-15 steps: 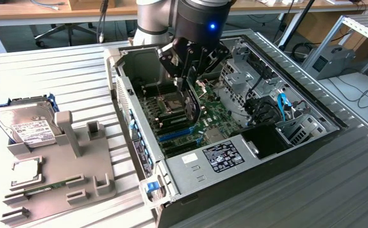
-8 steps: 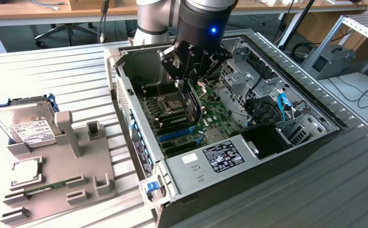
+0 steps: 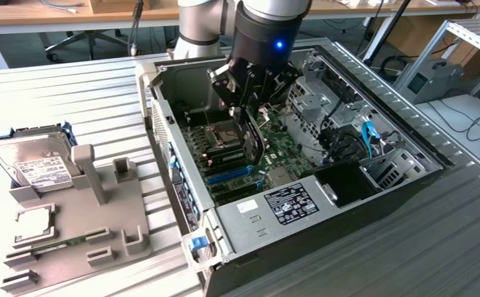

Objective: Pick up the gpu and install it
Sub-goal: 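Pick up the gpu and move the gpu toward the slot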

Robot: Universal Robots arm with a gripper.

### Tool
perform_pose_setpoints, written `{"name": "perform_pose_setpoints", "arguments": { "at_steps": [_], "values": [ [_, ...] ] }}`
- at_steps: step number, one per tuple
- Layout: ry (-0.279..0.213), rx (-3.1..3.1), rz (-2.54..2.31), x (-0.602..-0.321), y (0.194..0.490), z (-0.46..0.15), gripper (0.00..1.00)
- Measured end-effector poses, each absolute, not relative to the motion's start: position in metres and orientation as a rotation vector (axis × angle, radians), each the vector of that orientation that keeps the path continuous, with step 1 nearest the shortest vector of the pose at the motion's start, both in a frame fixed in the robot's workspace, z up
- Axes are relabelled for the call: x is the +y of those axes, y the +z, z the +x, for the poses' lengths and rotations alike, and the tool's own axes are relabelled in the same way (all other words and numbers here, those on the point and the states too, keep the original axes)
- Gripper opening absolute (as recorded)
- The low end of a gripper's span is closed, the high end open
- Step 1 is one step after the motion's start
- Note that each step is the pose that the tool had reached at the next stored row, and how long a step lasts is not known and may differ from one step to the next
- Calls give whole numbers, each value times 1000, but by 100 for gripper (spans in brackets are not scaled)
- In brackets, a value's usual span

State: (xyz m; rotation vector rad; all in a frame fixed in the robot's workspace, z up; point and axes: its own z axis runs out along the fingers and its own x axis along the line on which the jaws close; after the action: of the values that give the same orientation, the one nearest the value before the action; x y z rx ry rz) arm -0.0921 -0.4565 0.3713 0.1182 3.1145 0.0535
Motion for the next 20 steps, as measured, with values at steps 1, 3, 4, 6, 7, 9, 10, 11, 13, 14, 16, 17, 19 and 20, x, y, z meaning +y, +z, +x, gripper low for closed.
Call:
{"name": "perform_pose_setpoints", "arguments": {
  "at_steps": [1, 3, 4, 6, 7, 9, 10, 11, 13, 14, 16, 17, 19, 20],
  "values": [
    [53, 3115, 118, -457, 371, -92, 26],
    [53, 3115, 118, -456, 369, -91, 26],
    [53, 3115, 118, -456, 368, -91, 26],
    [53, 3115, 118, -456, 366, -90, 26],
    [53, 3115, 118, -456, 365, -90, 26],
    [53, 3115, 118, -456, 363, -89, 26],
    [54, 3115, 118, -456, 362, -87, 26],
    [54, 3115, 118, -456, 362, -86, 26],
    [53, 3115, 118, -455, 361, -83, 26],
    [53, 3115, 118, -455, 360, -81, 26],
    [53, 3115, 118, -455, 359, -79, 26],
    [53, 3115, 118, -455, 359, -78, 26],
    [53, 3115, 118, -454, 358, -75, 26],
    [53, 3115, 118, -453, 358, -74, 26]
  ]
}}
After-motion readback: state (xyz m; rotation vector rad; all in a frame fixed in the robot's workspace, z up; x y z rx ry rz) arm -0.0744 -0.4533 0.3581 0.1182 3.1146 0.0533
